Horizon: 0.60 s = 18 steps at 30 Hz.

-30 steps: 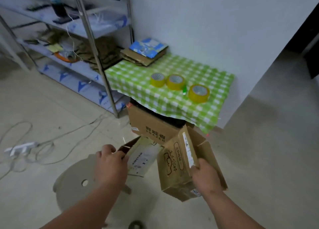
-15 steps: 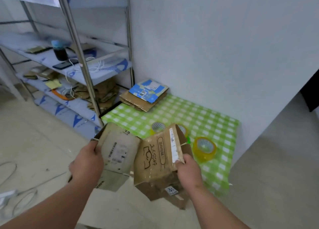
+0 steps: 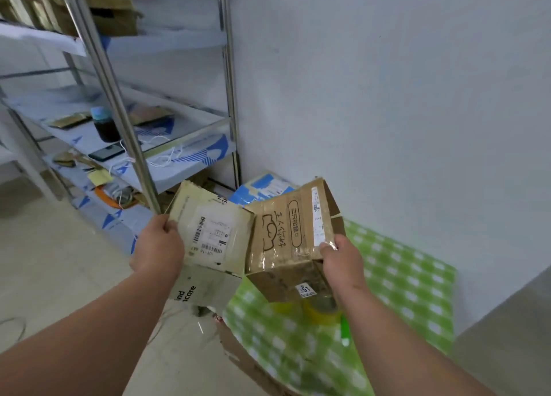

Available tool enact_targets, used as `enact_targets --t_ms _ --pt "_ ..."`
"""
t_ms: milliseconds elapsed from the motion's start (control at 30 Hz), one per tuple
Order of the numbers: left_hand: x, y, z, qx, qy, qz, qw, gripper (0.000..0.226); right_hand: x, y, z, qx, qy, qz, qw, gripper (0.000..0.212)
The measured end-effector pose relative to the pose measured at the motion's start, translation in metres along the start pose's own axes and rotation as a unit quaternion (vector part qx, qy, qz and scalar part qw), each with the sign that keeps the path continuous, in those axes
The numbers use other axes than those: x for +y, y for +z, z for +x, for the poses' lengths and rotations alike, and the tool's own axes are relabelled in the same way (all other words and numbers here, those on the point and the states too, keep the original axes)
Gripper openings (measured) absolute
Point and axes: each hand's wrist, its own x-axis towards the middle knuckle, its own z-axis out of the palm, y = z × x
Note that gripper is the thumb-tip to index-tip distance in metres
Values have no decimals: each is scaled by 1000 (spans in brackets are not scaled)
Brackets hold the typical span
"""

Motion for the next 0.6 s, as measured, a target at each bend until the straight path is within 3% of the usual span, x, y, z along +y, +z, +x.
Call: enact_targets --t_ms 200,300,467,600 --pt "21 58 100 -6 8 -43 999 29 -16 33 80 37 8 13 999 13" --pt "29 84 153 -26 22 -40 999 18 -23 45 115 74 20 12 997 13" --pt "50 124 206 -66 22 -29 997 13 -21 51 159 163 65 48 983 17" --pt "61 156 230 -83 21 -9 996 11 -9 51 188 191 126 78 970 14"
